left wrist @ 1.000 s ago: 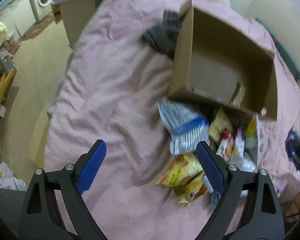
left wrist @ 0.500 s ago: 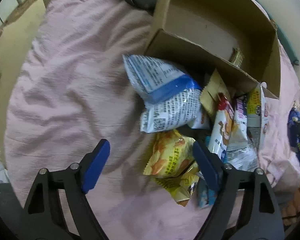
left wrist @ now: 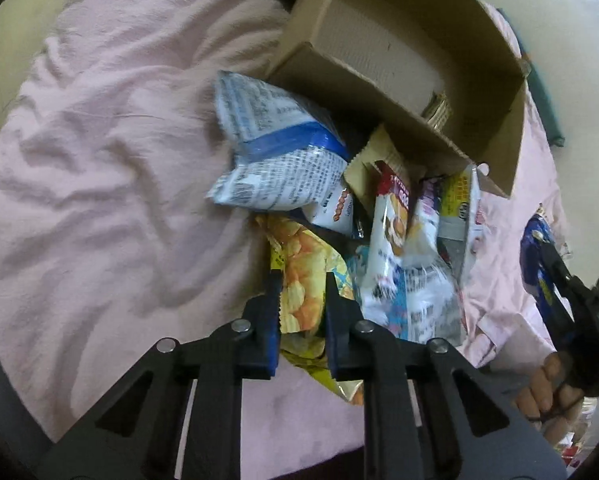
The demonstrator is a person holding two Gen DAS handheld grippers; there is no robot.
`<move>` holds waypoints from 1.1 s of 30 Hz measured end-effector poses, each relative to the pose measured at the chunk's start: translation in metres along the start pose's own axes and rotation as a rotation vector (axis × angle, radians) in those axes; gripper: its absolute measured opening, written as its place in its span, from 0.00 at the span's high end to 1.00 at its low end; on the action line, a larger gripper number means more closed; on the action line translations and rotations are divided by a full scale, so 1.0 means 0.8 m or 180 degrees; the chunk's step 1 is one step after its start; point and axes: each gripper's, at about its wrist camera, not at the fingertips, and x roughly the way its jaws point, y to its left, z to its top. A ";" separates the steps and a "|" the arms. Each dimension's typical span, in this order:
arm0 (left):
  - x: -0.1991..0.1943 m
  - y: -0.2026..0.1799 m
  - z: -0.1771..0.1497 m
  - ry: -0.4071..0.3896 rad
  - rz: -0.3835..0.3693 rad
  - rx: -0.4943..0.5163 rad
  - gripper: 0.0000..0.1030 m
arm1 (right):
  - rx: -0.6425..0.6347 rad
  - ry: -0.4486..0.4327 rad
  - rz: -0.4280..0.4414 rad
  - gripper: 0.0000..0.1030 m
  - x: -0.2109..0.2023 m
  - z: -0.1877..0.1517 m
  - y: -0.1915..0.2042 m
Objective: Organize snacks
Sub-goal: 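Grasp the blue-and-yellow chip bag with the right gripper while the left grasps the yellow chip bag, then lower both chip bags into the cardboard box and open both grippers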
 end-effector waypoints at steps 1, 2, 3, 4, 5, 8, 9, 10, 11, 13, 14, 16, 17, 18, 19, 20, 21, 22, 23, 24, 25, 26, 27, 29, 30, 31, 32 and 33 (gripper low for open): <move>-0.007 0.001 -0.003 -0.0030 0.0034 0.0022 0.87 | 0.0016 -0.0008 0.0025 0.61 0.000 0.001 0.000; -0.015 0.003 -0.008 -0.0071 0.0059 0.0023 0.87 | 0.0027 -0.0016 0.0042 0.61 -0.001 0.002 0.000; -0.022 0.005 -0.013 -0.0096 0.0050 0.0013 0.87 | 0.0035 -0.0029 0.0065 0.61 -0.001 0.003 0.001; -0.027 0.005 -0.016 -0.0111 0.0052 0.0007 0.87 | 0.0033 -0.0035 0.0080 0.61 -0.001 0.003 0.003; -0.032 0.007 -0.020 -0.0139 0.0078 0.0011 0.87 | 0.0029 -0.0041 0.0092 0.61 -0.002 0.004 0.004; -0.063 0.009 -0.032 -0.0335 0.0164 0.0087 0.87 | -0.0003 -0.0049 0.0142 0.61 -0.003 0.003 0.008; -0.070 0.009 -0.030 -0.0390 0.0186 0.0108 0.87 | -0.0014 -0.0053 0.0165 0.61 -0.005 0.003 0.010; -0.080 0.008 -0.031 -0.0470 0.0234 0.0139 0.87 | -0.0021 -0.0061 0.0179 0.61 -0.007 0.002 0.011; -0.091 0.006 -0.030 -0.0557 0.0291 0.0179 0.87 | -0.0026 -0.0075 0.0195 0.61 -0.009 0.002 0.013; -0.106 0.000 -0.024 -0.0704 0.0359 0.0236 0.87 | -0.0030 -0.0103 0.0223 0.61 -0.013 0.003 0.016; -0.114 -0.002 -0.021 -0.0759 0.0373 0.0253 0.87 | -0.0038 -0.0118 0.0234 0.61 -0.014 0.003 0.017; -0.127 -0.007 -0.012 -0.0860 0.0394 0.0292 0.87 | -0.0077 -0.0155 0.0243 0.61 -0.017 0.004 0.023; -0.134 -0.010 -0.007 -0.0913 0.0402 0.0311 0.87 | -0.0116 -0.0177 0.0235 0.61 -0.018 0.004 0.027; -0.139 -0.016 -0.002 -0.0969 0.0414 0.0336 0.87 | -0.0144 -0.0192 0.0230 0.61 -0.019 0.005 0.030; -0.143 -0.022 0.004 -0.1020 0.0431 0.0372 0.87 | -0.0195 -0.0218 0.0230 0.61 -0.020 0.007 0.036; -0.148 -0.027 0.009 -0.1061 0.0442 0.0407 0.87 | -0.0221 -0.0234 0.0237 0.61 -0.021 0.007 0.039; -0.153 -0.035 0.016 -0.1111 0.0446 0.0460 0.87 | -0.0269 -0.0253 0.0249 0.61 -0.021 0.009 0.045; -0.153 -0.042 0.019 -0.1144 0.0446 0.0493 0.87 | -0.0303 -0.0261 0.0254 0.61 -0.021 0.010 0.048; -0.154 -0.050 0.025 -0.1179 0.0446 0.0535 0.87 | -0.0338 -0.0268 0.0254 0.61 -0.020 0.011 0.052; -0.156 -0.057 0.031 -0.1219 0.0445 0.0586 0.87 | -0.0382 -0.0280 0.0248 0.61 -0.019 0.013 0.056; -0.158 -0.065 0.037 -0.1270 0.0445 0.0647 0.87 | -0.0433 -0.0299 0.0236 0.61 -0.019 0.016 0.060; -0.160 -0.071 0.040 -0.1321 0.0455 0.0704 0.87 | -0.0471 -0.0309 0.0233 0.61 -0.018 0.018 0.064; -0.162 -0.078 0.045 -0.1379 0.0471 0.0768 0.87 | -0.0523 -0.0322 0.0233 0.61 -0.018 0.021 0.068; -0.162 -0.091 0.056 -0.1456 0.0491 0.0876 0.87 | -0.0660 -0.0386 0.0199 0.61 -0.017 0.028 0.079; -0.160 -0.097 0.064 -0.1476 0.0497 0.0927 0.87 | -0.0688 -0.0399 0.0200 0.61 -0.016 0.029 0.081; -0.159 -0.102 0.069 -0.1480 0.0496 0.0959 0.87 | -0.0712 -0.0409 0.0208 0.61 -0.013 0.033 0.083; -0.158 -0.107 0.074 -0.1485 0.0498 0.0989 0.87 | -0.0721 -0.0411 0.0205 0.61 -0.011 0.036 0.083; -0.155 -0.112 0.081 -0.1499 0.0507 0.1032 0.87 | -0.0732 -0.0408 0.0191 0.61 -0.007 0.039 0.084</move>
